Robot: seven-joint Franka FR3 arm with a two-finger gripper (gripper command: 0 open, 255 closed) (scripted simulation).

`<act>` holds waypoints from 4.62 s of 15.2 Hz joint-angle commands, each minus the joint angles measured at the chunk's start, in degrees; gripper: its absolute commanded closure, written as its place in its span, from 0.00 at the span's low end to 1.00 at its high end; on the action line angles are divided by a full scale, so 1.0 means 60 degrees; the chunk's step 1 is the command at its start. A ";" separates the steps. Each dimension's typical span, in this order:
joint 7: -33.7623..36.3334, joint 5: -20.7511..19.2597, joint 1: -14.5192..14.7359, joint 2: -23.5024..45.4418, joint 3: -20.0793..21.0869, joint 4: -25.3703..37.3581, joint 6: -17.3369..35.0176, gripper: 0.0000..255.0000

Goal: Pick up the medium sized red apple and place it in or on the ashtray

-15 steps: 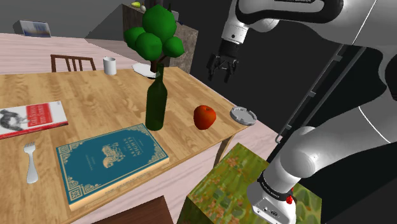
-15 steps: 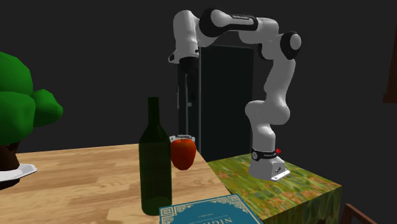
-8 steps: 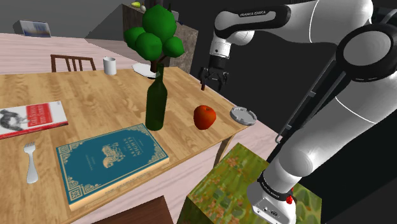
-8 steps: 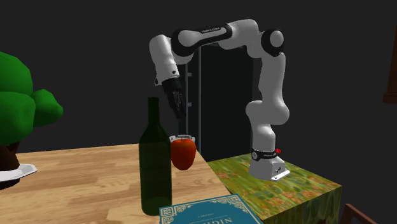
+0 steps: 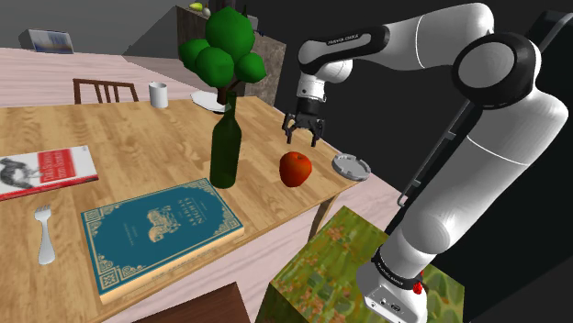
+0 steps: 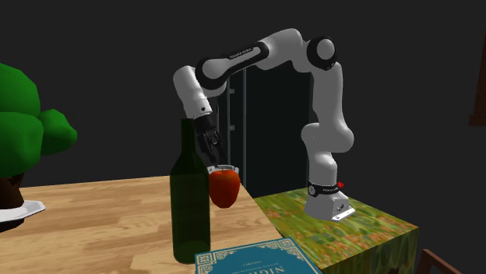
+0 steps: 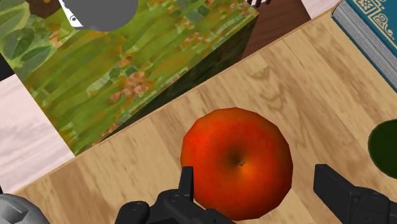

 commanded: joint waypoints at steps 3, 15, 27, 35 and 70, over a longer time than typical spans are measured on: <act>-0.0020 0.0040 0.0038 -0.0077 0.0039 -0.0544 0.0469 0.00; -0.0020 0.0039 0.0038 -0.0076 0.0039 -0.0543 0.0467 1.00; 0.0155 -0.0009 0.0027 -0.0372 0.0028 0.0031 -0.0384 1.00; 0.0346 -0.0036 0.0017 -0.0591 0.0015 0.0813 -0.1365 1.00; -0.5862 -0.1744 -0.3305 0.2302 -0.3109 0.6650 -0.4950 1.00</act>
